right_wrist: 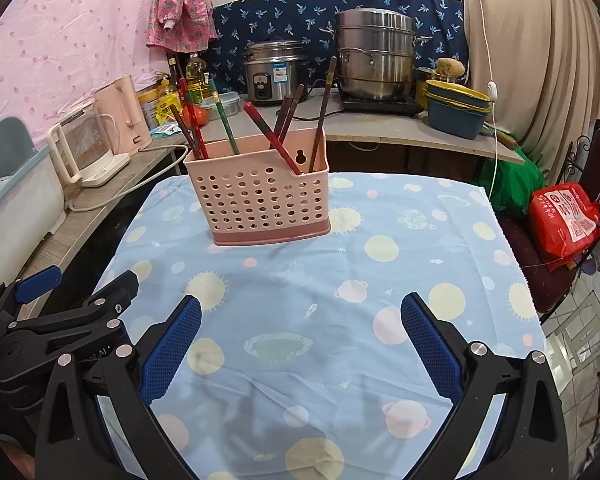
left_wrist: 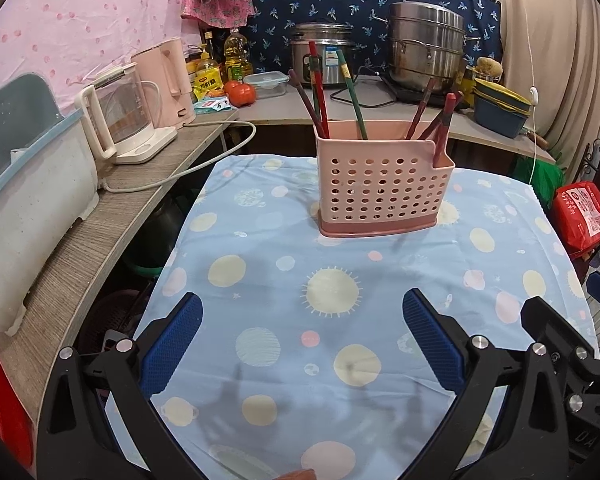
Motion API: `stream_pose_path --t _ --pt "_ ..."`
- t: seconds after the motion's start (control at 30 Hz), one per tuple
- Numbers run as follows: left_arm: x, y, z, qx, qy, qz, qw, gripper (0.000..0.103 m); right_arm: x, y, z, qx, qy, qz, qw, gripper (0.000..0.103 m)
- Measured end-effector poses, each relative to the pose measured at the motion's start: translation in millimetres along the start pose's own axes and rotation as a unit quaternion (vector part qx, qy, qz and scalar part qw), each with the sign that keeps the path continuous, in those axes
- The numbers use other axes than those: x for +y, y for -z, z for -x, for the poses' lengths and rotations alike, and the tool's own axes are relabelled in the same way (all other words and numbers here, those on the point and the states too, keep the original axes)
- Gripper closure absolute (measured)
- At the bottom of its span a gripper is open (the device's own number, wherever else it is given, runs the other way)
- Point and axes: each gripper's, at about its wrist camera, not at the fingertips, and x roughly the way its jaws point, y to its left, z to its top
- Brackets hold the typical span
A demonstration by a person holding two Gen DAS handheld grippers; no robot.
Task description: Organize utensils
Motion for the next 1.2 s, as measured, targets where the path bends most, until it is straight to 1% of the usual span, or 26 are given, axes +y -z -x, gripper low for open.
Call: stream_pose_path --t 0.23,0.53,1.2 --pt "-0.6 0.9 1.7 -0.005 -0.004 -0.002 1.0 0.007 -0.6 1.1 -0.6 0.0 0.001 -0.001 1.0 0.007" --pt "0.6 3.1 0.9 -0.005 -0.018 -0.002 0.9998 0.007 -0.7 4.1 -2.3 0.003 0.001 0.0 1.0 0.007" --pt "1.2 3.5 -1.7 -0.001 -0.02 -0.003 0.9998 0.007 -0.7 5.6 -2.8 0.003 0.001 0.0 1.0 0.007"
